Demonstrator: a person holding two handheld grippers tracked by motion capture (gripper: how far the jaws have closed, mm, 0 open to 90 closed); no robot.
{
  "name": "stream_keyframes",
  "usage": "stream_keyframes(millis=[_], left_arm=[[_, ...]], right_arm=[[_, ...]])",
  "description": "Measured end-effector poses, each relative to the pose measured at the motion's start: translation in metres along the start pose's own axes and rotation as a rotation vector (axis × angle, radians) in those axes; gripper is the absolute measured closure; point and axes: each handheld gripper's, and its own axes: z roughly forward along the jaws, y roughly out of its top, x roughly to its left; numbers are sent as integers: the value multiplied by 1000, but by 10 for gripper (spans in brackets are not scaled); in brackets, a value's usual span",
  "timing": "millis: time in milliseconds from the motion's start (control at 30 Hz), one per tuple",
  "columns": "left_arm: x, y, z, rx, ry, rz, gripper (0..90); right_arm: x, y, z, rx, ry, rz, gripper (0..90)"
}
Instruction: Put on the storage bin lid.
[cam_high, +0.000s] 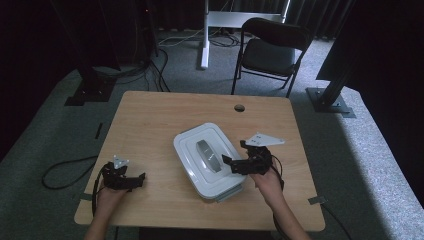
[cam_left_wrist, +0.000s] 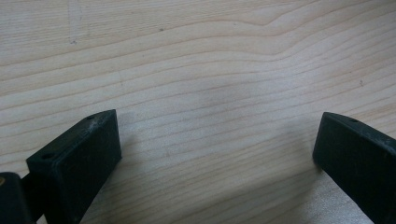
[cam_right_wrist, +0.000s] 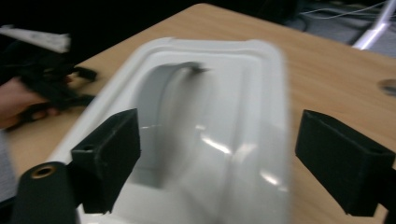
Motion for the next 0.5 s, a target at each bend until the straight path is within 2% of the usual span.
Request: stream_keyframes(millis=[33, 233, 333, 367, 433, 467, 500], left_arm=[[0, 0, 0, 0, 3, 2, 14], [-5, 3, 0, -2, 37, 0, 14], [-8, 6, -1, -17, 49, -11, 14], [-8, 6, -1, -17, 49, -11, 14], [-11, 10, 1, -18, 44, -11, 14], [-13, 11, 2, -14, 49, -2, 14], [-18, 13, 4, -11, 44, 10, 14]], right_arm=[[-10, 0, -1, -22, -17, 18, 129], [-43, -2, 1, -72, -113, 41, 125], [-61, -7, 7, -64, -152, 51, 125], [-67, -10, 10, -46, -164, 53, 125], [-80, -17, 17, -32, -154, 70, 125], [-80, -17, 17, -32, -154, 70, 125], [-87, -24, 23, -11, -159, 72, 125]])
